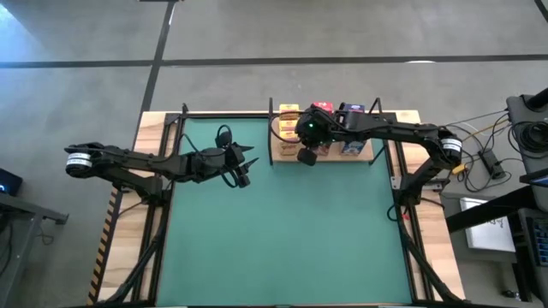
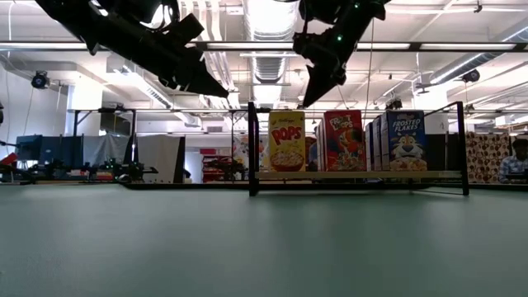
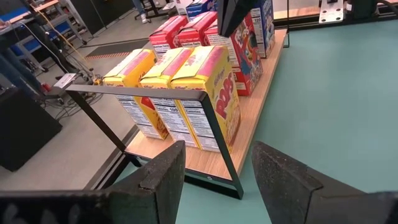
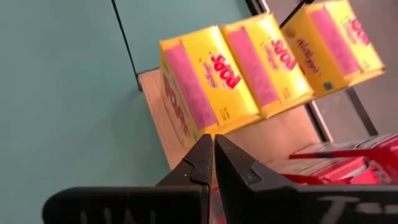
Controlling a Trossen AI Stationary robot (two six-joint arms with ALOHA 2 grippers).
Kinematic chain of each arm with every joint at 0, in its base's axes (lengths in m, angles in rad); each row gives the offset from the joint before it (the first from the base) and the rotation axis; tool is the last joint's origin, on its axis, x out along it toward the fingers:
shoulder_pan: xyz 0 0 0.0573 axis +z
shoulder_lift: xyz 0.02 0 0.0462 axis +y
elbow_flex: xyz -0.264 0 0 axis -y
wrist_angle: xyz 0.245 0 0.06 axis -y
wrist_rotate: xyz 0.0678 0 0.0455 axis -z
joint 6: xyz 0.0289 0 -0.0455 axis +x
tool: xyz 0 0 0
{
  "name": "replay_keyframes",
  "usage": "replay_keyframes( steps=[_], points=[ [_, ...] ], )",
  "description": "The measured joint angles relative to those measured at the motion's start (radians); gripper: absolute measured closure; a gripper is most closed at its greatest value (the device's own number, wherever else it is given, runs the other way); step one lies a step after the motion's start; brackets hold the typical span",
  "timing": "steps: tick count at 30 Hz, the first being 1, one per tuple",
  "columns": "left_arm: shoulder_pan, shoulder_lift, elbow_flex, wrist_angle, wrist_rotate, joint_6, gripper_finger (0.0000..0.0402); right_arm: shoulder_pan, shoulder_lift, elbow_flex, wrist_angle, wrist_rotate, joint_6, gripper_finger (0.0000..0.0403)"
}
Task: Stack cereal on shelf
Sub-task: Return to Home Position
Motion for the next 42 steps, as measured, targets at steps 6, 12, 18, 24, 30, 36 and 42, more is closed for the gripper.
replay_keyframes(
  steps=[6, 12, 18, 24, 30, 36, 42],
  points=[
    [0.0, 0.0, 0.0, 0.0, 0.0, 0.0, 0.0233, 0.003, -0.027, 0.006, 0.001, -0.004, -0.043, 0.0394],
    [0.0, 0.0, 0.0, -0.009, 0.056, -0.005, 0.0233, 0.044, -0.111, -0.08, 0.093, -0.057, -0.091, 0.0394],
    [-0.001, -0.001, 0.0, -0.01, 0.142, -0.002, 0.0233, 0.085, -0.259, -0.288, 0.269, -0.117, -0.117, 0.0394],
    [0.0, -0.018, 0.0, -0.04, 0.172, 0.028, 0.0233, 0.089, -0.444, -0.544, 0.478, -0.118, -0.117, 0.0394],
    [0.0, -0.07, -0.006, -0.1, 0.178, 0.063, 0.0233, 0.09, -0.636, -0.723, 0.57, -0.167, -0.116, 0.0394],
    [0.0, -0.181, -0.104, -0.027, 0.232, 0.095, 0.0233, 0.09, -0.835, -0.836, 0.588, -0.224, -0.099, 0.0394],
    [0.0, -0.332, -0.245, 0.095, 0.235, 0.034, 0.0233, 0.09, -1.024, -0.933, 0.588, -0.249, -0.078, 0.0394]
  ],
)
